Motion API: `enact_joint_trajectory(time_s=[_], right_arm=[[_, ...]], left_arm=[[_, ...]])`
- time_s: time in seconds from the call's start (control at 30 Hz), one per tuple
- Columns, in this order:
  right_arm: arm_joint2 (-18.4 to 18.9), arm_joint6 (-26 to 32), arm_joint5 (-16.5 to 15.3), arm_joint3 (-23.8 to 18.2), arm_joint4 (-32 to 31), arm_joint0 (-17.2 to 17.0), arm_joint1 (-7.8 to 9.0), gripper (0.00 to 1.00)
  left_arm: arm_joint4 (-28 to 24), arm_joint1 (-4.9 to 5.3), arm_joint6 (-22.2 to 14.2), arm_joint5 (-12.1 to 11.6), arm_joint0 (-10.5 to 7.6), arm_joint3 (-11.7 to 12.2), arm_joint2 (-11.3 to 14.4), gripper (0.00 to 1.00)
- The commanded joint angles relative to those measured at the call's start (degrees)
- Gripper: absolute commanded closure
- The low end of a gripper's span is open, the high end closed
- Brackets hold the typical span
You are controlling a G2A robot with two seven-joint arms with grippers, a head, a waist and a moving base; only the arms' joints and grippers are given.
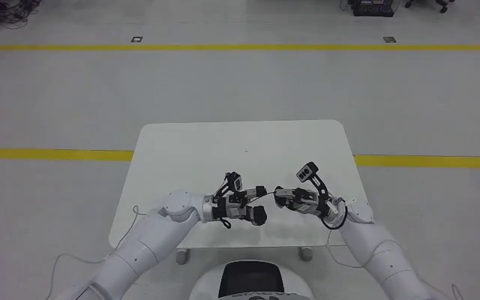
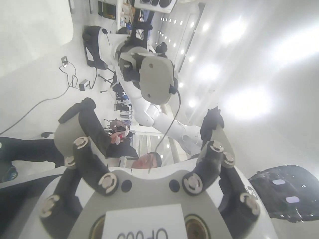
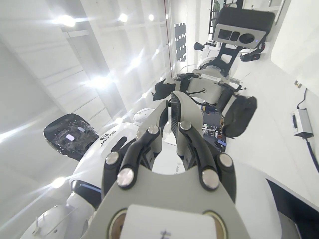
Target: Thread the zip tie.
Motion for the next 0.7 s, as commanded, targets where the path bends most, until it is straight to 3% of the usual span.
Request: enact_joint_trajectory(time_s=[0.0,0.13,0.33,0.57,0.67], right_arm=[[0.0,0.7,0.4,-0.1,1.0,-0.1,-0.07,1.00],[-0.2,1.2,0.7,0.6,2.3,0.3,-0.29,1.00],[-0.2,-0.3,0.8,0.2,1.9,0.1,-0.31,1.00],[0.0,-3.9,1.2,-1.6,1.6,-0.9,-0.42,1.00],[-0.2,-5.4,0.7,-1.5,1.1,-0.7,-0.60,1.00]], left_arm=[[0.9,0.06,1.7,-1.2,0.40,-0.7,-0.2,0.00],[2.3,0.02,3.2,-3.4,0.91,-1.9,-0.1,0.00],[2.3,0.02,3.2,-3.4,0.91,-1.9,-0.1,0.00],[3.7,0.10,6.8,-3.2,1.70,-3.0,-0.3,0.00],[3.8,0.16,8.3,-4.5,2.20,-3.1,-0.8,0.00]])
